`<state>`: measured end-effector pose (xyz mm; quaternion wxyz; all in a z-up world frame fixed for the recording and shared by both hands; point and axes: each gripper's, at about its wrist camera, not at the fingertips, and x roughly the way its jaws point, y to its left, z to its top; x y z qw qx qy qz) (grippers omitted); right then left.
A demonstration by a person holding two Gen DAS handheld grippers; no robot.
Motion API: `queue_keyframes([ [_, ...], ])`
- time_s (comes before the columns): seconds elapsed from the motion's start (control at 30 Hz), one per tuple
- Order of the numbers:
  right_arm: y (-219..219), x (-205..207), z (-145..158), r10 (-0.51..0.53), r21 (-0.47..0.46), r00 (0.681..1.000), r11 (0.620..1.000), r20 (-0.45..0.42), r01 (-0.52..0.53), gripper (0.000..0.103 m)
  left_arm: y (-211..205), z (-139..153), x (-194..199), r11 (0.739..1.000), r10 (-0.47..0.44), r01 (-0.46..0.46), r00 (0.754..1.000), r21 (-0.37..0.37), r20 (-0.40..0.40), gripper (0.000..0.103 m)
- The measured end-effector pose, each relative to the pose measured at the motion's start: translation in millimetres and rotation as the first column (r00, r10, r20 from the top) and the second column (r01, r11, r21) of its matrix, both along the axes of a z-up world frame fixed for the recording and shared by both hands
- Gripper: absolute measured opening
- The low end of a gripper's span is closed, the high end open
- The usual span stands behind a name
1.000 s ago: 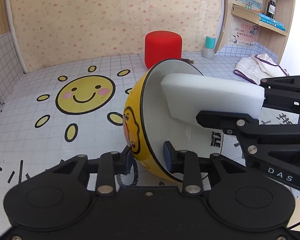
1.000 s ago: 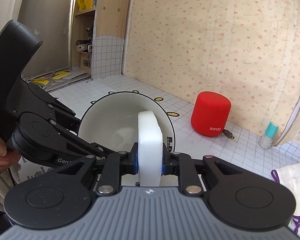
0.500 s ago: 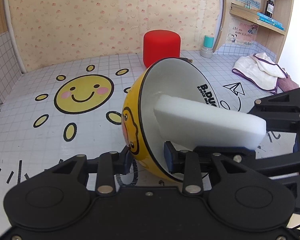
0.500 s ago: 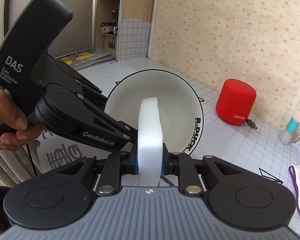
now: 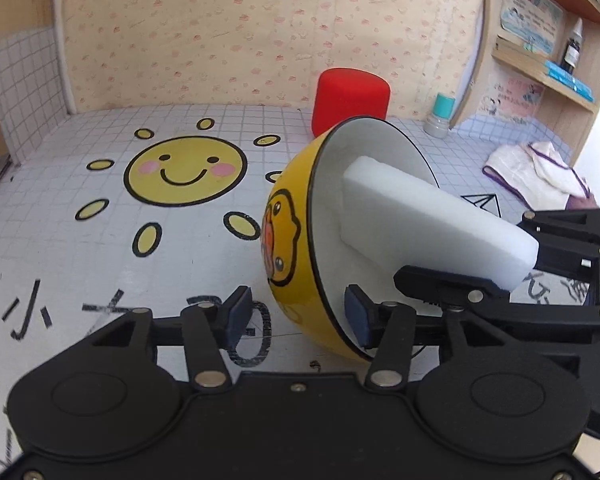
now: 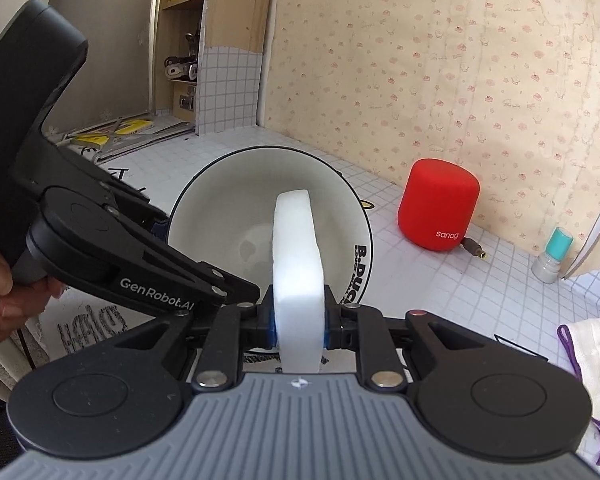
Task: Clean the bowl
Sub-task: 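Rotate the bowl with the left gripper while the right gripper keeps scrubbing the inner wall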
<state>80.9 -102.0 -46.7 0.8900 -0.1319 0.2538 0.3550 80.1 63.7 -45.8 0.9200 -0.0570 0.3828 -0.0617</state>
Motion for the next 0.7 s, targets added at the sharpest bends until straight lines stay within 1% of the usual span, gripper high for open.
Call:
queue_keyframes([
  [0.13, -5, -1, 0, -0.006, 0.023, 1.0, 1.0, -0.02, 0.007, 0.022, -4, -3, -4, 0.997, 0.081, -0.081, 0.997, 0.001, 0.014, 0.071],
  [0.17, -6, -1, 0, -0.007, 0.024, 1.0, 1.0, -0.023, 0.008, 0.022, -4, -4, -3, 0.995, 0.098, -0.098, 0.995, -0.011, 0.013, 0.072],
  [0.33, -13, -3, -1, -0.014, 0.034, 0.999, 0.999, -0.038, 0.015, 0.022, -8, -4, -2, 0.993, 0.106, -0.104, 0.994, -0.059, 0.023, 0.072],
  [0.4, -17, -2, -2, -0.019, 0.04, 0.999, 0.999, -0.044, 0.021, 0.022, -12, -4, -1, 0.994, 0.094, -0.092, 0.995, -0.063, 0.03, 0.065],
  [0.47, -19, -2, -3, -0.018, 0.047, 0.999, 0.999, -0.046, 0.021, 0.022, -15, -3, 0, 0.996, 0.076, -0.074, 0.997, -0.055, 0.028, 0.044],
  [0.53, -20, -3, -3, -0.012, 0.05, 0.999, 0.999, -0.047, 0.015, 0.022, -17, -3, 2, 0.997, 0.066, -0.065, 0.998, -0.046, 0.025, 0.035],
  [0.63, -21, -4, -3, -0.003, 0.052, 0.999, 0.999, -0.046, 0.005, 0.022, -14, -2, 4, 0.999, 0.037, -0.036, 0.999, -0.038, 0.018, 0.031],
  [0.7, -20, -4, -3, 0.003, 0.056, 0.999, 0.998, -0.049, -0.001, 0.022, -13, 0, 6, 1.0, -0.012, 0.012, 1.0, -0.009, 0.011, 0.03],
])
